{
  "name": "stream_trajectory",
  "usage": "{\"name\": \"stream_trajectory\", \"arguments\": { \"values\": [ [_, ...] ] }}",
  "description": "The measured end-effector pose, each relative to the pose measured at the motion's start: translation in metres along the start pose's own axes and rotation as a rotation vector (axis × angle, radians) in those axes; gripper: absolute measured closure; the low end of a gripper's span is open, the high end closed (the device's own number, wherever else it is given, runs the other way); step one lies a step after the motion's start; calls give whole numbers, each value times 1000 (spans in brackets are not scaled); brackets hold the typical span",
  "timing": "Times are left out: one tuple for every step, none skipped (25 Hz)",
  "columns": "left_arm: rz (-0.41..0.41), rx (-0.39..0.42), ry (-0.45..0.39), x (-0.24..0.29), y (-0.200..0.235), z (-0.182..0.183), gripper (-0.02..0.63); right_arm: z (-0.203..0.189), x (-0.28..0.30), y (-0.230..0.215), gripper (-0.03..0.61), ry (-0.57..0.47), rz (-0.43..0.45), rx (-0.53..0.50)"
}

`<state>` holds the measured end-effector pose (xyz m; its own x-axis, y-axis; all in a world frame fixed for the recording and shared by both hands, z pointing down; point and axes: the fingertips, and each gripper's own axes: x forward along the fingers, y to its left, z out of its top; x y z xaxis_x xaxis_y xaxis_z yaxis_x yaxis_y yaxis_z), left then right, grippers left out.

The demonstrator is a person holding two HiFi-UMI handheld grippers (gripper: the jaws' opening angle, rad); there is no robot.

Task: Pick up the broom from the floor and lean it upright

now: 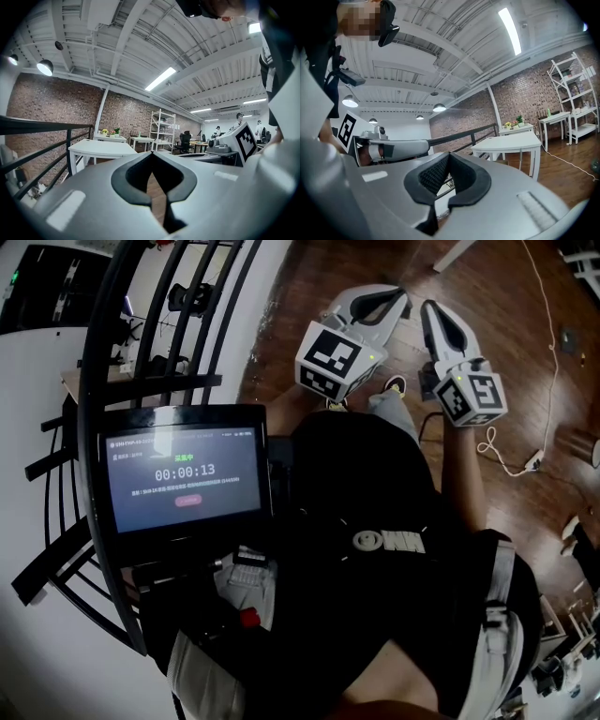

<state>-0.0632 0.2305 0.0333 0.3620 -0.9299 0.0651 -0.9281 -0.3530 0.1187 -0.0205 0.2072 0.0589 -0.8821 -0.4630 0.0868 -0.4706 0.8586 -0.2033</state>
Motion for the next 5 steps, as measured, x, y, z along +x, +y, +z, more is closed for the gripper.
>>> {"name": "stream_trajectory", "arguments": {
  "values": [
    [-1, -1, -2, 0, -1, 0, 598, -1, 0, 0, 575, 3, -1, 0],
    [-1, -2, -5, 0, -1, 0, 598, -1, -1, 0, 575, 6, -2, -1],
    [-2, -3, -6, 1, -2, 0, 598, -2, -1, 0, 575, 9, -2, -1],
    [-3, -5, -7, 1, -2, 0, 598, -2, -2, 0, 575, 12, -2, -1],
    [-3, -6, -7, 1, -3, 1, 598, -2, -2, 0, 575, 15, -2, -1]
  ]
}}
